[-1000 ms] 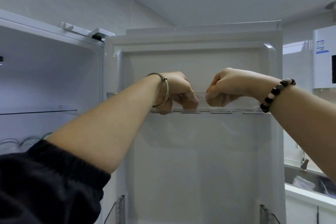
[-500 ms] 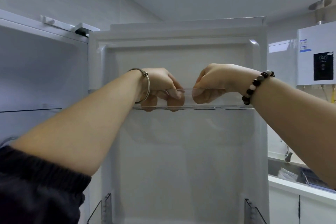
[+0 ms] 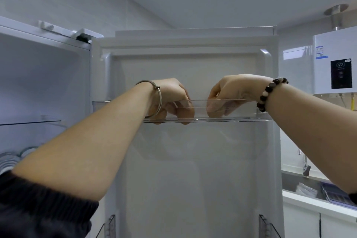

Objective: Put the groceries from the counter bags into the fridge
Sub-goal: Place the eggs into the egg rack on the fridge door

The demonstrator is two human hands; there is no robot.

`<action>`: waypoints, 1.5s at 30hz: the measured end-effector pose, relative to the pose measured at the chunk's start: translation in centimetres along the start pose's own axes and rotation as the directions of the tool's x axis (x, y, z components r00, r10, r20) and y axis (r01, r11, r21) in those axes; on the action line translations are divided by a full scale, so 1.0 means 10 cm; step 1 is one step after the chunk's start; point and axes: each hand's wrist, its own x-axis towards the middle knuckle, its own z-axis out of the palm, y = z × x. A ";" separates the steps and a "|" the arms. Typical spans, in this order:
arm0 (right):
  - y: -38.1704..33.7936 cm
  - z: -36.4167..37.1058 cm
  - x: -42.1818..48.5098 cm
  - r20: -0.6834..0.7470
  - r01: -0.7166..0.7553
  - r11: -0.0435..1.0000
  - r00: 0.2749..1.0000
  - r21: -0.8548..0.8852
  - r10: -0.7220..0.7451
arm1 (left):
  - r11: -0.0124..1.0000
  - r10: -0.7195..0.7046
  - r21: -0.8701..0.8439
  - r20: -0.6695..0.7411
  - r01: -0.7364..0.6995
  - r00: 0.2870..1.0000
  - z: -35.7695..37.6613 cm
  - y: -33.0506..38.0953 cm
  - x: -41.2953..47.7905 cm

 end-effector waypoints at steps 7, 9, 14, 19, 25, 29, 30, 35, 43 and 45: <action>0.01 0.02 0.06 0.066 0.029 0.997 0.998 -0.074 -0.024 | 1.000 -0.008 0.000 -0.029 0.008 1.000 0.01 -0.01 0.01; 0.03 0.03 0.07 0.063 0.029 0.998 0.998 -0.055 -0.026 | 1.000 -0.005 -0.016 -0.035 0.005 0.999 0.03 0.01 -0.02; 0.06 0.03 0.05 0.010 0.025 1.000 1.000 0.006 -0.026 | 0.999 0.018 -0.038 -0.052 -0.020 0.999 0.05 0.06 -0.07; 0.08 0.02 0.05 -0.022 0.065 0.998 0.998 0.002 -0.065 | 1.000 0.021 -0.010 -0.084 -0.022 0.996 0.06 0.05 -0.06; 0.07 0.01 0.06 0.006 0.035 0.999 0.999 -0.014 -0.035 | 0.999 0.032 0.009 -0.109 -0.031 0.994 0.06 0.04 -0.03; 0.06 0.03 0.04 -0.018 0.018 1.000 1.000 -0.018 -0.018 | 0.995 0.092 0.041 -0.142 -0.087 0.986 0.06 0.04 -0.02; 0.05 0.03 0.03 -0.016 0.015 1.000 1.000 -0.018 -0.015 | 0.993 0.107 0.059 -0.153 -0.099 0.982 0.06 0.04 -0.02; 0.01 0.06 -0.05 -0.142 0.069 0.993 0.986 -0.091 -0.082 | 0.977 0.199 0.127 -0.249 -0.172 0.948 0.07 0.02 -0.01; -0.01 0.09 -0.29 -0.523 0.160 0.935 0.793 -0.316 -0.313 | 0.791 0.561 0.552 -0.482 -0.264 0.673 0.23 0.00 -0.10; 0.04 0.09 -0.40 -0.577 0.140 0.929 0.749 -0.343 -0.326 | 0.735 0.632 0.607 -0.451 -0.302 0.631 0.35 0.05 -0.12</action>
